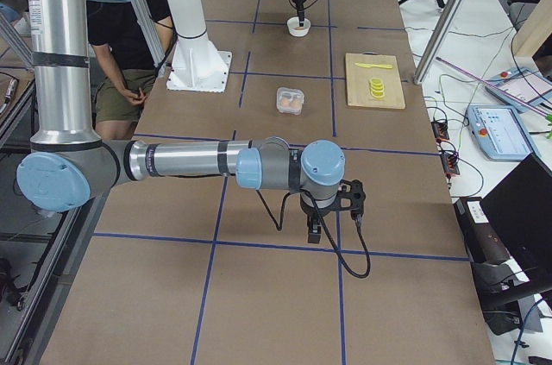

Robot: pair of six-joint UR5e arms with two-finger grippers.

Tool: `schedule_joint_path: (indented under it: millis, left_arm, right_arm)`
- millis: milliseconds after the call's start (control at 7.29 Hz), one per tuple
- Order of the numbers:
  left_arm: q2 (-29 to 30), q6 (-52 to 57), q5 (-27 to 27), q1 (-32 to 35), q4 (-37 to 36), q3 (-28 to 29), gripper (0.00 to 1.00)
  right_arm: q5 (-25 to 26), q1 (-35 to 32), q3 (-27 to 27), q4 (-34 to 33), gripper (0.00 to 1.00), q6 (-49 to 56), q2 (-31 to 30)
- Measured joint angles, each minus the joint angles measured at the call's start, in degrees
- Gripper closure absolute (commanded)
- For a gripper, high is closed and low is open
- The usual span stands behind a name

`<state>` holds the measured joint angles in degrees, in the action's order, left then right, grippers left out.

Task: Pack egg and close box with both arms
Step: 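Lower the left gripper into the bowl and close it on the egg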

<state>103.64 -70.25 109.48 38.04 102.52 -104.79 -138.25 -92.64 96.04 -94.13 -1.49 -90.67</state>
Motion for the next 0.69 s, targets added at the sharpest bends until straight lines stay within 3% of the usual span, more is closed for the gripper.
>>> schedule_joint_path:
  millis: [685]
  left_arm:
    - [1.4,0.0,0.0,-1.2,0.1,2.6,0.12]
  right_arm:
    - [0.0,0.0,-0.1,0.0,0.0,0.0,0.1]
